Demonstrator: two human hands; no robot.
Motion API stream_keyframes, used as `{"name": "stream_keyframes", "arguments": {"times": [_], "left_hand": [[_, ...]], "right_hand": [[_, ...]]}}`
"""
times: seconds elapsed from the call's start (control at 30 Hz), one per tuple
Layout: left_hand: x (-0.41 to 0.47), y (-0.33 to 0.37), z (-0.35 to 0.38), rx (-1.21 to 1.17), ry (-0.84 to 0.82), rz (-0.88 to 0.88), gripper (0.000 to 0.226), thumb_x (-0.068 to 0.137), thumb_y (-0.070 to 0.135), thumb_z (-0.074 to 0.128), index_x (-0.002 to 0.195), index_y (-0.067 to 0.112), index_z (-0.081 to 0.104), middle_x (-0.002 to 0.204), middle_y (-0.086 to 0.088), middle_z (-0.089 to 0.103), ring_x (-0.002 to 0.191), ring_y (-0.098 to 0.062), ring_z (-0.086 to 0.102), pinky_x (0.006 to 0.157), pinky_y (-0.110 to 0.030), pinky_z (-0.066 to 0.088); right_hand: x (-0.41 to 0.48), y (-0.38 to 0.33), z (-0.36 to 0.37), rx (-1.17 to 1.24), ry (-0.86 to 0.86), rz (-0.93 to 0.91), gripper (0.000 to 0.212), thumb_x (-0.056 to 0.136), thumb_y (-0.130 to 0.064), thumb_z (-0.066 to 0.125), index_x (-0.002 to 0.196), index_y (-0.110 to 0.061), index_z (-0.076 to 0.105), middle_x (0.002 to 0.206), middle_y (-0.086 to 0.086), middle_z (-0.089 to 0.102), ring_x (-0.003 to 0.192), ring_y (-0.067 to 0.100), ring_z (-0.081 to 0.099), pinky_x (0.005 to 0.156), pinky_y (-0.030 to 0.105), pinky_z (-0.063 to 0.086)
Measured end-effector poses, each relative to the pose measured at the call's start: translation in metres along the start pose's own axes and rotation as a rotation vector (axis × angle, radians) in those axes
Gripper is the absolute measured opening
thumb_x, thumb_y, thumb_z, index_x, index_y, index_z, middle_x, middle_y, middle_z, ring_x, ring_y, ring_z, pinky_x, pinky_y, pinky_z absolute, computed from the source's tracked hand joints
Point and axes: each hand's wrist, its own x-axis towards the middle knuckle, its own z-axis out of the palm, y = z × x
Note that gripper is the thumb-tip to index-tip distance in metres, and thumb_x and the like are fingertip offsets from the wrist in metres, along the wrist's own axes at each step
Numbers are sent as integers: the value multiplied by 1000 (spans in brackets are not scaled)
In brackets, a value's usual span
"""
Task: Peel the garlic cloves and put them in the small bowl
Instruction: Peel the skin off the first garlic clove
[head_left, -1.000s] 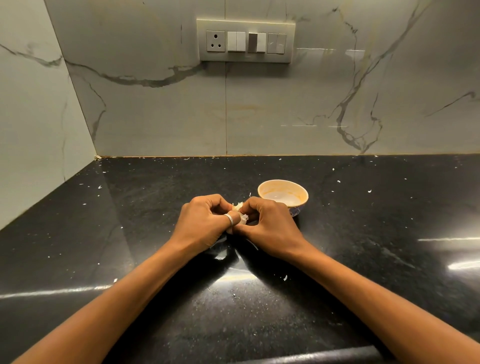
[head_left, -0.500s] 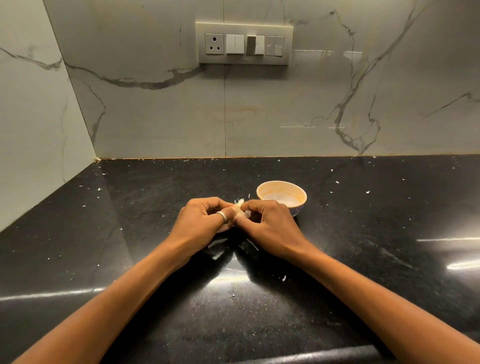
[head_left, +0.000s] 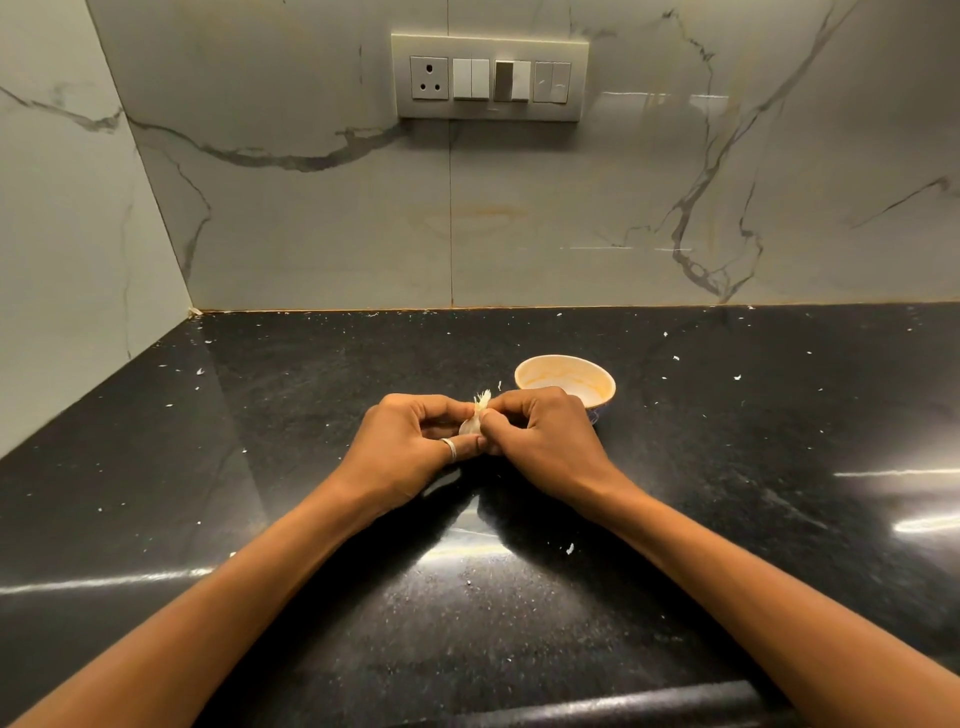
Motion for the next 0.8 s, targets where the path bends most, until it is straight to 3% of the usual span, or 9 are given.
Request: {"name": "stream_keyframes", "arguments": {"times": [0.23, 0.3, 0.37, 0.57, 0.8], "left_hand": [[0, 3, 0, 81, 50, 25, 32, 73, 4, 86, 100, 8, 71, 92, -4, 77, 86, -14, 75, 80, -22, 59], [0, 4, 0, 83, 37, 26, 29, 73, 3, 86, 98, 8, 71, 90, -4, 78, 85, -14, 75, 79, -23, 60], [-1, 4, 1, 80, 36, 25, 25, 74, 3, 85, 95, 7, 72, 89, -4, 78, 85, -17, 76, 79, -25, 61], [-4, 6, 0, 134, 15, 18, 21, 79, 5, 83, 95, 13, 73, 87, -3, 78, 85, -17, 76, 82, -36, 62], [-5, 7, 0, 93, 3, -4, 26, 76, 11, 85, 99, 10, 72, 88, -3, 78, 86, -17, 76, 81, -30, 61]], "right_hand": [[-2, -5, -1, 35, 44, 25, 16, 81, -18, 70, 69, -28, 75, 65, -6, 72, 65, 13, 68, 69, 36, 55], [-2, -5, 0, 35, 52, 29, 12, 77, -29, 69, 70, -24, 77, 65, -7, 72, 65, 12, 68, 69, 36, 56], [-3, -5, 1, 11, 79, 32, 23, 72, -41, 66, 71, -20, 76, 64, -7, 71, 65, 12, 67, 68, 36, 54], [-3, -6, 3, -48, 120, 17, 11, 77, -26, 77, 70, -18, 75, 61, -6, 69, 61, 10, 65, 66, 36, 54], [-5, -6, -1, 7, 95, 60, 12, 75, -29, 69, 67, -23, 74, 66, -8, 71, 66, 9, 67, 67, 37, 56]]}}
